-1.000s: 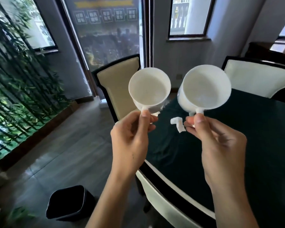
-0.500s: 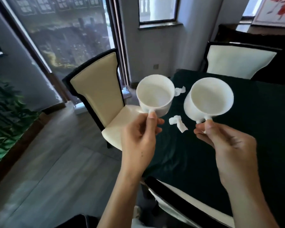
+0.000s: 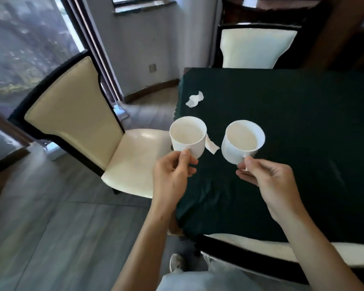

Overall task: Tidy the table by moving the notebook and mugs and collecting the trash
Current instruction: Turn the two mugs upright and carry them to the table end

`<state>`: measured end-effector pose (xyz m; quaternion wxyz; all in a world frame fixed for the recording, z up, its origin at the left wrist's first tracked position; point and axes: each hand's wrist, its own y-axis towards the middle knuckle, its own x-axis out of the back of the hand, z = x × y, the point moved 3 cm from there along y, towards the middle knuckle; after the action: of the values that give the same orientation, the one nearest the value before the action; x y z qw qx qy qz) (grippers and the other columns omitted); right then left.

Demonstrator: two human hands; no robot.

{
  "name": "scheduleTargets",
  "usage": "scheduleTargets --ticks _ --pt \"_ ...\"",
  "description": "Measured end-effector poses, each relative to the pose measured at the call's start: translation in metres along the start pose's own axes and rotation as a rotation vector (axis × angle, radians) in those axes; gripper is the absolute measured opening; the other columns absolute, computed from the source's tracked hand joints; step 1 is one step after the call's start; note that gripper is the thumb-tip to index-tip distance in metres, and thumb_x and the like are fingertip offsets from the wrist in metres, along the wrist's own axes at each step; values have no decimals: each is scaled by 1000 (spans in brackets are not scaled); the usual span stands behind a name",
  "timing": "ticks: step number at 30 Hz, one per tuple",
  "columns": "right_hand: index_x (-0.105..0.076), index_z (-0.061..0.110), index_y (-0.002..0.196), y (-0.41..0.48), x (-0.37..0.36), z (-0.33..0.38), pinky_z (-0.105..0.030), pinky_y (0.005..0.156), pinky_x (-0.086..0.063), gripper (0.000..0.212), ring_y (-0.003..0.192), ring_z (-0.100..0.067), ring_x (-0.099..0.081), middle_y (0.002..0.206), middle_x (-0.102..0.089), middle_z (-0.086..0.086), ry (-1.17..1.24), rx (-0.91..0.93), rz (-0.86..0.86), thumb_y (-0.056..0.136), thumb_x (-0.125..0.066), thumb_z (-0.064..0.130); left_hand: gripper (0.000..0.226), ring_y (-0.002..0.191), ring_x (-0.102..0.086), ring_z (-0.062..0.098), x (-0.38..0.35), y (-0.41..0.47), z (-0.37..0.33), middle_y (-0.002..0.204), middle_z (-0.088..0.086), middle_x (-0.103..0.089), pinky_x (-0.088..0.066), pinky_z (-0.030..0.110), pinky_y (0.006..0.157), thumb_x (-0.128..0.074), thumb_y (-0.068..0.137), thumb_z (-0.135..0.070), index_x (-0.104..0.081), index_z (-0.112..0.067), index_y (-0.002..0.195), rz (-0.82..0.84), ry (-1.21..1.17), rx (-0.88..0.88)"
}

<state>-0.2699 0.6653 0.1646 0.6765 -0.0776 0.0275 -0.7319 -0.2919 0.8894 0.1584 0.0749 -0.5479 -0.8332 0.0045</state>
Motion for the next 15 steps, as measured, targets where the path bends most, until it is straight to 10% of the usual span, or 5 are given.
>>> scheduleTargets --ticks 15 --pt "-80 6 74 101 0 -129 -41 95 -61 33 79 -18 -81 101 -77 -3 -127 -485 124 97 -66 26 39 69 -73 20 -73 63 117 96 18 -79 -64 34 76 -54 105 -25 -74 0 84 110 36 454"
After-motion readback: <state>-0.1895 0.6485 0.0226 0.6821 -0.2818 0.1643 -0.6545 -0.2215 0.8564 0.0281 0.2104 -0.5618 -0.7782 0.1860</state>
